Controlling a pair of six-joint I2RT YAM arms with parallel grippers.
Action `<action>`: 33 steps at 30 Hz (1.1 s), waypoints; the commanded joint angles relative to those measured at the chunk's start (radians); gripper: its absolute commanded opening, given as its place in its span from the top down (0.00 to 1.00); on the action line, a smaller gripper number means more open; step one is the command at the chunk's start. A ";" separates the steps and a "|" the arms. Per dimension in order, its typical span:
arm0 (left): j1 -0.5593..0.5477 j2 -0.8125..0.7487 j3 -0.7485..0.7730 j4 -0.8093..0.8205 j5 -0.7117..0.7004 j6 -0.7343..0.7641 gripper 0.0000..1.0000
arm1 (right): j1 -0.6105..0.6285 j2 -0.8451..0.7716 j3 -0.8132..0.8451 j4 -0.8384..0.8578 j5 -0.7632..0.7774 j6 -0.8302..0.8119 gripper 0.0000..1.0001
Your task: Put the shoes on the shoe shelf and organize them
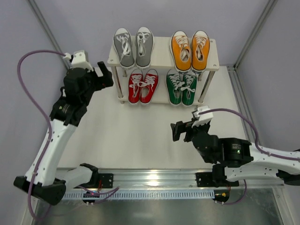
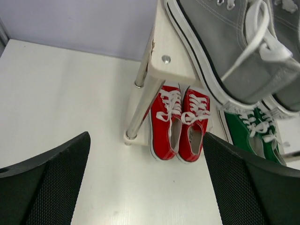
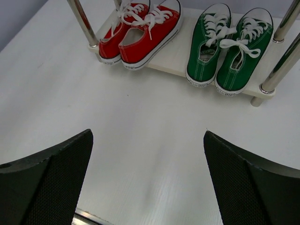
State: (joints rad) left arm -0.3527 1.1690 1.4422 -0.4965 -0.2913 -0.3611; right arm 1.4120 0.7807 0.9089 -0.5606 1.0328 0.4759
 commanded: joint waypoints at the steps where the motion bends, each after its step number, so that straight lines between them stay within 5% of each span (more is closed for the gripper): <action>1: -0.002 -0.159 -0.101 -0.157 0.084 -0.039 0.00 | -0.001 0.012 0.238 -0.105 0.003 0.004 0.00; 9: -0.003 -0.328 -0.432 -0.269 0.620 -0.240 0.00 | -0.033 0.153 0.678 -0.279 -0.106 -0.040 0.00; 17: -0.006 -0.404 -0.647 -0.143 0.860 -0.396 0.00 | -0.136 0.334 0.979 -0.443 -0.396 0.004 0.00; 25: -0.032 -0.405 -0.720 -0.088 0.980 -0.421 0.00 | -0.364 0.477 1.142 -0.602 -0.801 0.023 0.00; 33: -0.140 -0.388 -0.793 -0.044 1.001 -0.440 0.00 | -0.370 0.580 1.292 -0.690 -0.800 0.059 0.00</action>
State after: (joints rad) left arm -0.4652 0.7708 0.6586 -0.6025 0.6479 -0.7849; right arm 1.0451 1.3949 2.1506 -1.2068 0.2512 0.5095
